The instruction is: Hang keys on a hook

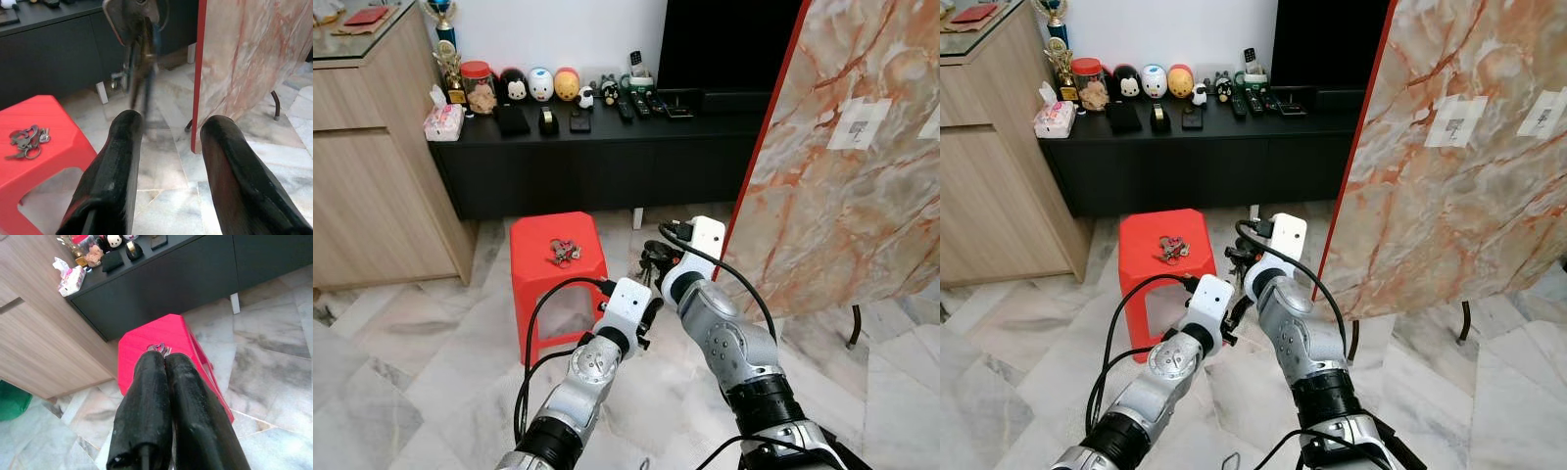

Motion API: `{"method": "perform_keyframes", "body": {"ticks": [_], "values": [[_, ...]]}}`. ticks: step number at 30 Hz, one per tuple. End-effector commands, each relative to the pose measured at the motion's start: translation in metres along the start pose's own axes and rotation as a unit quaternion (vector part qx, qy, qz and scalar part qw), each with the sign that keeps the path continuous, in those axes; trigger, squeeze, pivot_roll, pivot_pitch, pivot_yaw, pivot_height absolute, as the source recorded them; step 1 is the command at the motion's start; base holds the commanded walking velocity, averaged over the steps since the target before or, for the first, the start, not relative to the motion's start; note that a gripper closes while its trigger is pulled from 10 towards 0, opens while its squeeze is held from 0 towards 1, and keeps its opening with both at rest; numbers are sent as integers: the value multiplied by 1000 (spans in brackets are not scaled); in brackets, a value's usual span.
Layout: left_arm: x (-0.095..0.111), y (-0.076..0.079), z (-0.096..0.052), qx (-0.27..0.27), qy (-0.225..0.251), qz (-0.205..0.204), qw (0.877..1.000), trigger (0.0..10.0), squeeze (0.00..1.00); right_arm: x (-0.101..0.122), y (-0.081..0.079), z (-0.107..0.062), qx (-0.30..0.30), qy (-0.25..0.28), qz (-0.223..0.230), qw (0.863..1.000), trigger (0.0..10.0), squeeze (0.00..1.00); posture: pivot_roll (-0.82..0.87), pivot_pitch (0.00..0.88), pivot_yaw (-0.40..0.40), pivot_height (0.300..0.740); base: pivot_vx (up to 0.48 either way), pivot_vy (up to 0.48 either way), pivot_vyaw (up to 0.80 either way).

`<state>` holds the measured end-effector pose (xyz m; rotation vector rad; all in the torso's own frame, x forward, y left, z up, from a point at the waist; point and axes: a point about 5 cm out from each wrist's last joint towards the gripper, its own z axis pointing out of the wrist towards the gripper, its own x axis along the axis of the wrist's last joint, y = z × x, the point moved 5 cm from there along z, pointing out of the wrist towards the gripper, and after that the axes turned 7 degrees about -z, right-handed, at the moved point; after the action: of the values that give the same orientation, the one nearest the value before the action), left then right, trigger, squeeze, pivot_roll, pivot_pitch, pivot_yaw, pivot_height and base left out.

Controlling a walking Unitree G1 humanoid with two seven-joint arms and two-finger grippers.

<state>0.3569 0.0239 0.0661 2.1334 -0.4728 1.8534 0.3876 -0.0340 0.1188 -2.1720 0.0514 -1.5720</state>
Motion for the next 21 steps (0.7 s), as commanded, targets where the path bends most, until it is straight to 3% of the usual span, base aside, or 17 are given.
{"method": "perform_keyframes", "body": {"ticks": [1, 21], "values": [[2, 2, 3, 2, 2, -2, 1000, 10000, 0, 10, -64, 3, 70, 15, 44, 996, 10000, 0, 18, 0, -105, 740, 0, 0, 0], [1, 1, 5, 11, -1, -5, 1000, 10000, 0, 13, -82, 0, 93, 11, 65, 993, 10000, 0, 14, 0, -107, 740, 0, 0, 0]]}}
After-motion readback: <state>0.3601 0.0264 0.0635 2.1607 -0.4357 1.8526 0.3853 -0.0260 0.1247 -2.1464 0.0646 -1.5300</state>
